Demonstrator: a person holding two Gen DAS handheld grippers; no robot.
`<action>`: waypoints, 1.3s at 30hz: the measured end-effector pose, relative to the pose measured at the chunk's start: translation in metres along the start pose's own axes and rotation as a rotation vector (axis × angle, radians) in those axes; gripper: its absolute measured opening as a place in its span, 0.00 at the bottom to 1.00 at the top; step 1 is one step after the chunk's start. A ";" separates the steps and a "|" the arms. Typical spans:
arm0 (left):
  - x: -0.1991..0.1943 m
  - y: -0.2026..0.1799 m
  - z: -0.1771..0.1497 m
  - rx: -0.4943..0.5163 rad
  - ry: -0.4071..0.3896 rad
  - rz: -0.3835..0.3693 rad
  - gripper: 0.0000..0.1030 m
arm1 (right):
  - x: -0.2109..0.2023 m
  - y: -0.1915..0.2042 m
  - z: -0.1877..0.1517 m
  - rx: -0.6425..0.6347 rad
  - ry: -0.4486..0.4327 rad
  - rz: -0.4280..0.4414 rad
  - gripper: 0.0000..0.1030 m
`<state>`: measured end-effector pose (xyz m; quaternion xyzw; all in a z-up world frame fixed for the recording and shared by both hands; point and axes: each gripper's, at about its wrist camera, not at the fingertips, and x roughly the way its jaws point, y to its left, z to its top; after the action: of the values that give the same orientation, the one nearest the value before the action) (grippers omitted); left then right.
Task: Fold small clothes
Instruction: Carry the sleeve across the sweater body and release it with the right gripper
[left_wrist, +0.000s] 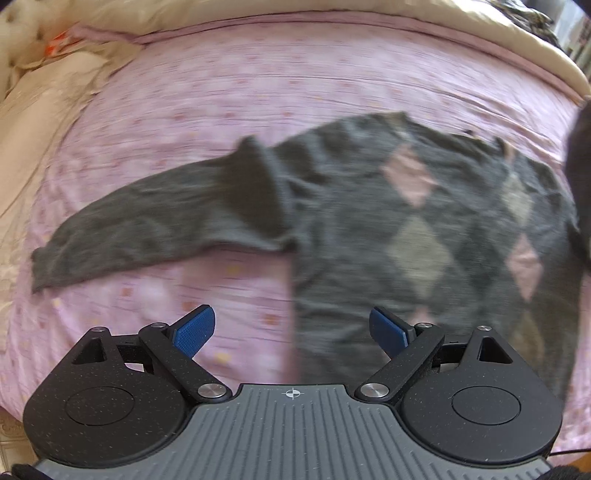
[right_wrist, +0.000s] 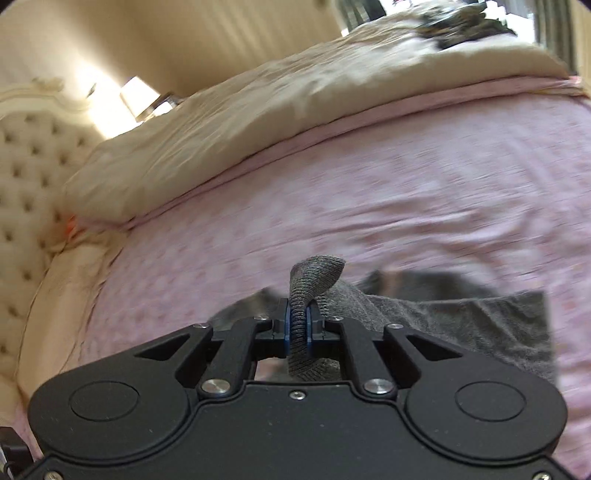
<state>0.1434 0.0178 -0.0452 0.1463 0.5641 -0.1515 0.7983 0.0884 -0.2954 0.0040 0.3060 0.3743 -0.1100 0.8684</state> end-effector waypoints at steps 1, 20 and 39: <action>0.001 0.011 -0.001 -0.007 -0.001 0.006 0.89 | 0.016 0.015 -0.006 -0.010 0.016 0.009 0.13; 0.026 0.120 -0.007 -0.165 0.008 -0.002 0.88 | 0.078 0.053 -0.088 -0.057 0.090 -0.156 0.53; 0.032 0.045 -0.003 -0.118 0.041 -0.009 0.88 | -0.005 -0.153 -0.105 0.132 0.089 -0.613 0.53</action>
<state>0.1690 0.0576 -0.0735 0.0995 0.5891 -0.1185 0.7931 -0.0407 -0.3517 -0.1169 0.2391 0.4788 -0.3771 0.7559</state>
